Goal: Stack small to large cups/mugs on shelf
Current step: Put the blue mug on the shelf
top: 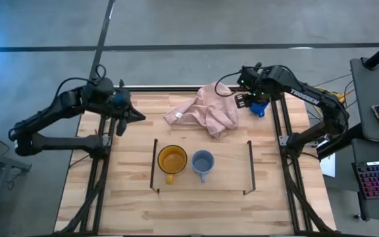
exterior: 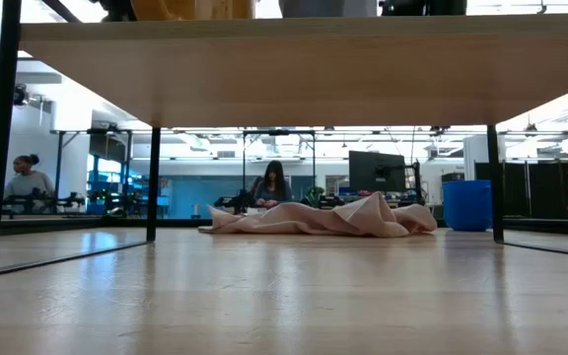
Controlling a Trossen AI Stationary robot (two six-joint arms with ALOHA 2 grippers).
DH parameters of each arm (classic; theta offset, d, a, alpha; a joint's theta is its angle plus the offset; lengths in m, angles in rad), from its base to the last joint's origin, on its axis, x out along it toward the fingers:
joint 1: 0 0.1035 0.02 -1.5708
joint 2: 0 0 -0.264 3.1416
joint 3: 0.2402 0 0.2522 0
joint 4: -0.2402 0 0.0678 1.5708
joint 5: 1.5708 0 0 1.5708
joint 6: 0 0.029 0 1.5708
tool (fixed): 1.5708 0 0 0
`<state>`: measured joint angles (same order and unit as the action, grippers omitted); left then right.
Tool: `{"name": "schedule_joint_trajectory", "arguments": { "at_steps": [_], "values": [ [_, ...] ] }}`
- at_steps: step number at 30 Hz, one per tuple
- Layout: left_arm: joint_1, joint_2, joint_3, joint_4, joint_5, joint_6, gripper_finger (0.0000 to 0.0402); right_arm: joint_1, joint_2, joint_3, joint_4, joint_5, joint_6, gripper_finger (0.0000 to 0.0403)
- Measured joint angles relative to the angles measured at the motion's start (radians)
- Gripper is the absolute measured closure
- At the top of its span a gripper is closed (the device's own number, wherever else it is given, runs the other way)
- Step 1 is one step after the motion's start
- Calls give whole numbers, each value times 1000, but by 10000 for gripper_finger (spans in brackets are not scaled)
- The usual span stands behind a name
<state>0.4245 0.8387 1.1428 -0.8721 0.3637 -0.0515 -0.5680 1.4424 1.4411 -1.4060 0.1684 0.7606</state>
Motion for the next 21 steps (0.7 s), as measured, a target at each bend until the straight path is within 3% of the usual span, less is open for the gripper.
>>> {"name": "schedule_joint_trajectory", "arguments": {
  "at_steps": [8,21],
  "values": [
    [58,38,-69,0,99,60,402,-158,21,-76,89,18,55,226],
    [101,120,-137,206,98,-47,402,-313,108,-164,193,10,-63,229]
  ]
}}
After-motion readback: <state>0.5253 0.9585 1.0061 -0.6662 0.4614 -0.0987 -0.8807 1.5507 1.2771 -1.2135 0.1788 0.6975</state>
